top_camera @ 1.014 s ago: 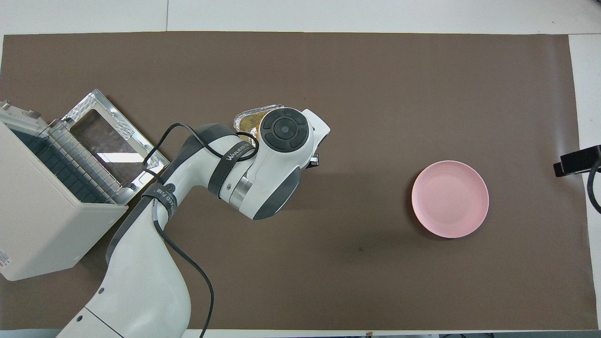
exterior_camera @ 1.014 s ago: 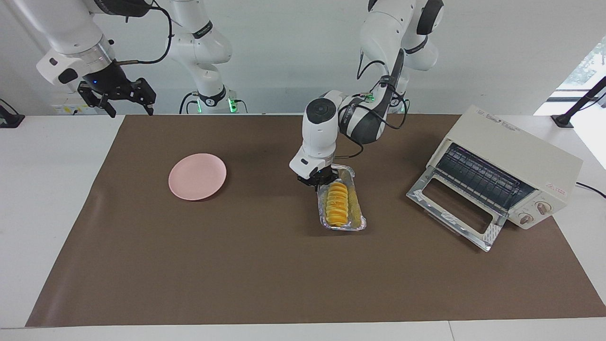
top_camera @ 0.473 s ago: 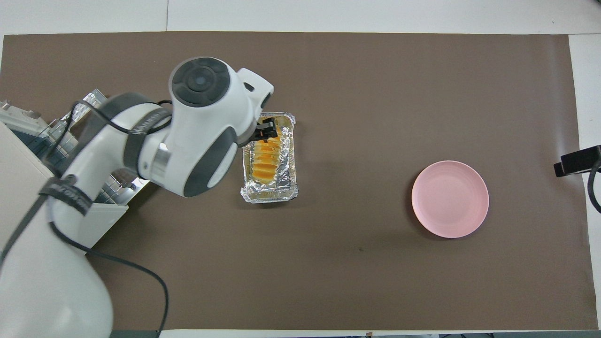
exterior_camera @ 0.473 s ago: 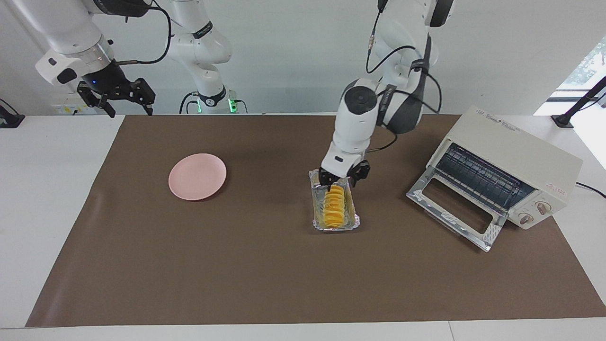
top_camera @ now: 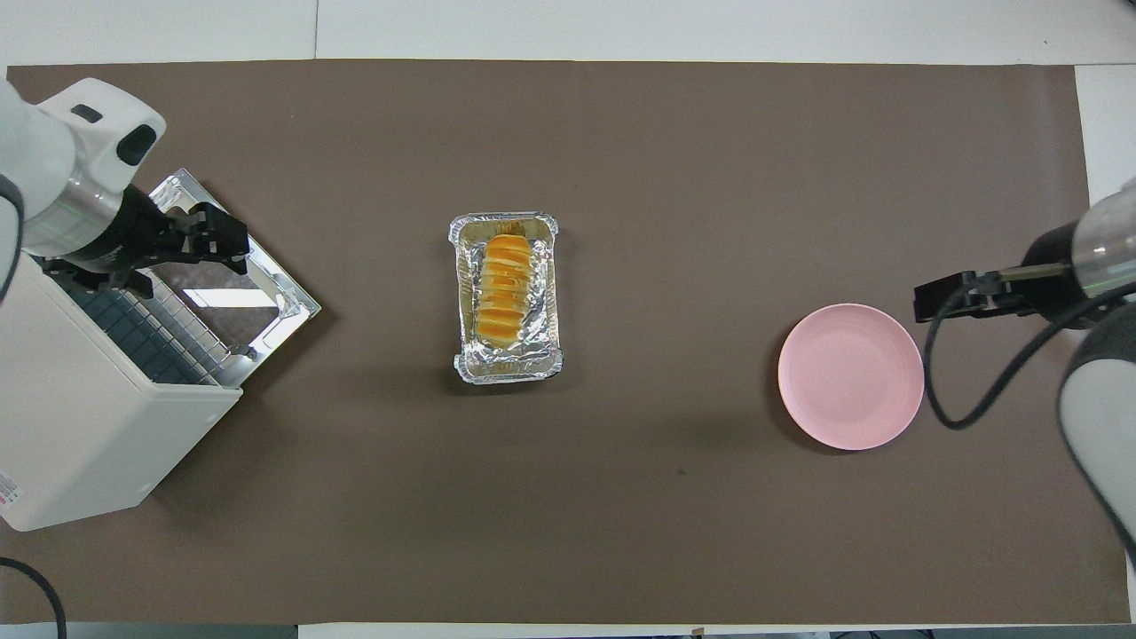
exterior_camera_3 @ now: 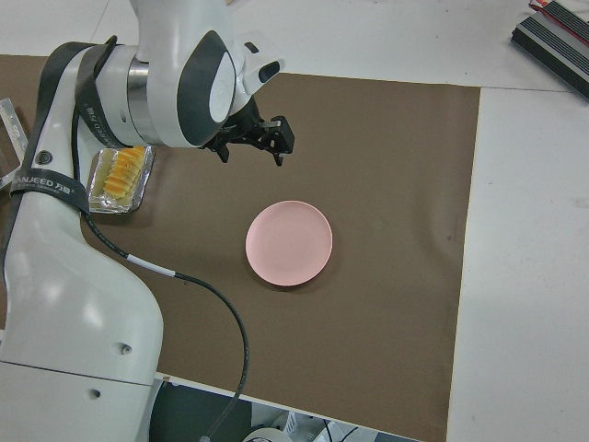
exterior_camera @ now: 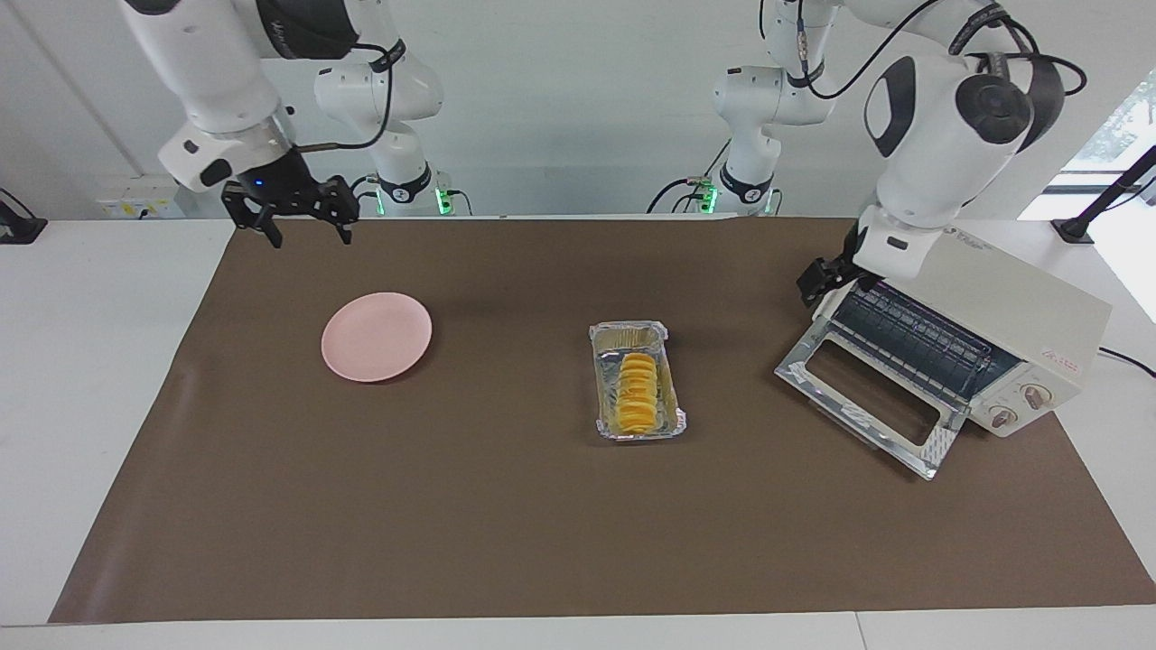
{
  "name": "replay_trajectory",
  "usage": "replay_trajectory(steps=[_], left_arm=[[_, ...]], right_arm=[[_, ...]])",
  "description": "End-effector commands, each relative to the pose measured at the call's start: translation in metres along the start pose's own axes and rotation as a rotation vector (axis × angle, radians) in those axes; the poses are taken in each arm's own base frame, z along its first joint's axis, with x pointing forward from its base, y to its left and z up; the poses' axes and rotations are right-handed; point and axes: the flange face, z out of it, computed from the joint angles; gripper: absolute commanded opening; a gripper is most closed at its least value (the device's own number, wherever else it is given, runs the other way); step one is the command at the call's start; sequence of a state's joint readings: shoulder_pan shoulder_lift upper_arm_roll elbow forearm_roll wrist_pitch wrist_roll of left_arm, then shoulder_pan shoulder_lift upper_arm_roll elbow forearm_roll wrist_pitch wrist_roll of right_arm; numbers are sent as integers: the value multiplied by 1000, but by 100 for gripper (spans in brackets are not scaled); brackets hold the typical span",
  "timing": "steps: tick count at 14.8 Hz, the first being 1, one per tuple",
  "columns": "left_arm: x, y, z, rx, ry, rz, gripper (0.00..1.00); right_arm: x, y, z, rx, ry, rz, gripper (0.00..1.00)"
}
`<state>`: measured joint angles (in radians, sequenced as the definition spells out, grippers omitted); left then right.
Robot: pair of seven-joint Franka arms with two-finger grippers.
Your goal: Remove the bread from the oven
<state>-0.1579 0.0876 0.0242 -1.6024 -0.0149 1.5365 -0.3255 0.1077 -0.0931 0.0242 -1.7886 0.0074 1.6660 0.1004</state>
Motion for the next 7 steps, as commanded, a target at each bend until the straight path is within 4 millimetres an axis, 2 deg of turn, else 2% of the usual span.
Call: replay_trajectory(steps=[1,2,4,5,7], left_arm=[[-19,-18,-1,-7,-45,21,100],[-23,-23,-4,-8,-48,36,100],[-30,-19,-10,-6,-48,51,100],[-28,-29,-9,-10,-45,30,100],[-25,-34,-6,-12,-53,36,100]], right_arm=[[6,-52,40,8,1,28,100],[15,-70,57,7,-4,31,100],[29,-116,90,14,17,48,100],[34,-139,106,19,22,71,100],[48,-195,137,34,42,137,100]])
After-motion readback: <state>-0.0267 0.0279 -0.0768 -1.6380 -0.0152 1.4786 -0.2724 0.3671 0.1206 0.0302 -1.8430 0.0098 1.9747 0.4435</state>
